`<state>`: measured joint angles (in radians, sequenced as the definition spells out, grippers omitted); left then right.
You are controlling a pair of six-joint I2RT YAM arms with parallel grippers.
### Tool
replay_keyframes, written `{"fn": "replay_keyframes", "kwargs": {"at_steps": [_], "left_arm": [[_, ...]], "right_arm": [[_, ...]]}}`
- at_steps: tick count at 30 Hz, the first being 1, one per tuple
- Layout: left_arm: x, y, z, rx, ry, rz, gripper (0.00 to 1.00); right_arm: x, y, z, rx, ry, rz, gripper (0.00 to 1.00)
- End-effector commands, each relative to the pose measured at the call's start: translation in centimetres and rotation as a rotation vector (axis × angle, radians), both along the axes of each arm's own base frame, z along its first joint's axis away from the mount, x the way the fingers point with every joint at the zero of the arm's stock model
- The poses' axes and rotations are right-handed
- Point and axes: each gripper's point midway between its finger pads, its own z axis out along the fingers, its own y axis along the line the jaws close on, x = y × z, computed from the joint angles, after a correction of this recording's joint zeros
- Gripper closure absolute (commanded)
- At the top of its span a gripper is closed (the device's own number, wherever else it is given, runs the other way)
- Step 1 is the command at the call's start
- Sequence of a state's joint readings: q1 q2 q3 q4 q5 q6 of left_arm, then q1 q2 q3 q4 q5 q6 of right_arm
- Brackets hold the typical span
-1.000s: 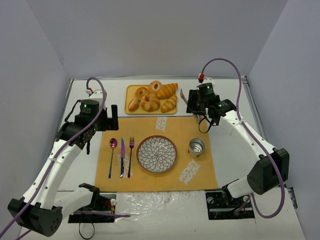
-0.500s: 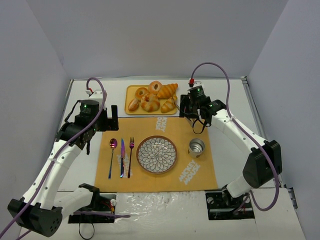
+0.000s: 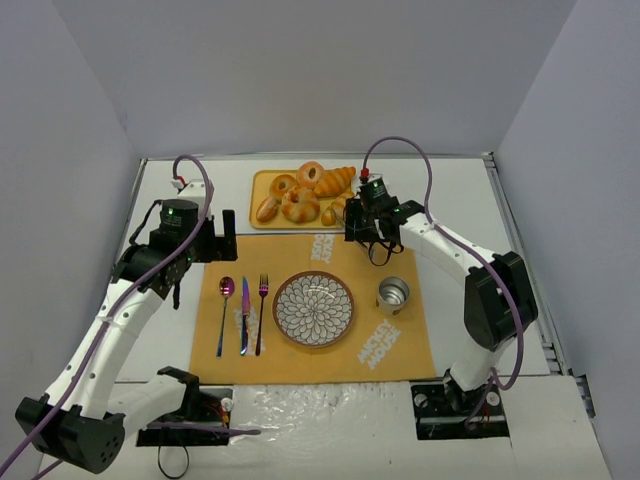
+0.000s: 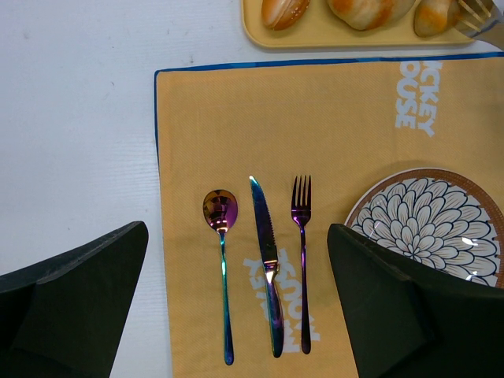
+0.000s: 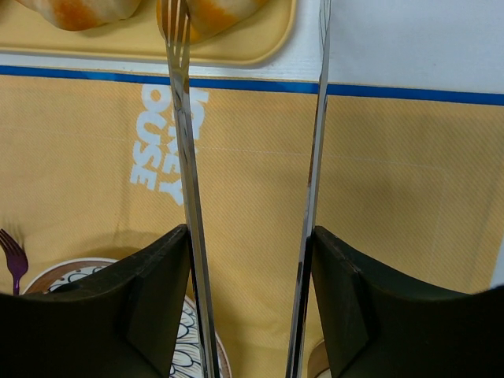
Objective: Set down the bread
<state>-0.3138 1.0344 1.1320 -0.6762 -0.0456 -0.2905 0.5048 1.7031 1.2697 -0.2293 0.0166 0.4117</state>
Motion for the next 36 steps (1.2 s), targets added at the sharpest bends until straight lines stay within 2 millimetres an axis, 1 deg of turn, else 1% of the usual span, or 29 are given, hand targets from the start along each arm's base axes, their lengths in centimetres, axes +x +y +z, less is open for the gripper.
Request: {"fn": "replay_keyframes", "kwargs": {"at_steps": [1,13,21,24,30,36], "left_arm": [[0.9,-0.2,1.2,-0.009,-0.049,0.007,0.05],[0.9,-0.3,1.1,-0.010,-0.044,0.003,0.05],[1.0,-0.3,1.0,-0.011,-0.040,0.001,0.05],[0.9,-0.3,1.0,-0.010,-0.038,0.001,0.05],[0.9,-0.4,0.9,-0.011,-0.037,0.000,0.05],[0.9,-0.4,1.1,-0.014,-0.041,-0.003,0.05]], "right_arm": [[1.9,2.0,2.8,0.068,-0.094,0.009,0.44],[2.3,2.7,3.3,0.073,-0.106,0.012,0.44],[2.4,2.9,4.3,0.088,-0.127,0.015,0.44],[2.4,3.0,4.3,0.093,-0.123,0.014,0.44],[2.7,3.1,3.5,0.094,-0.104,0.001,0.44],[3.3,3.4,3.8,0.103,-0.110,-0.011,0.44]]}}
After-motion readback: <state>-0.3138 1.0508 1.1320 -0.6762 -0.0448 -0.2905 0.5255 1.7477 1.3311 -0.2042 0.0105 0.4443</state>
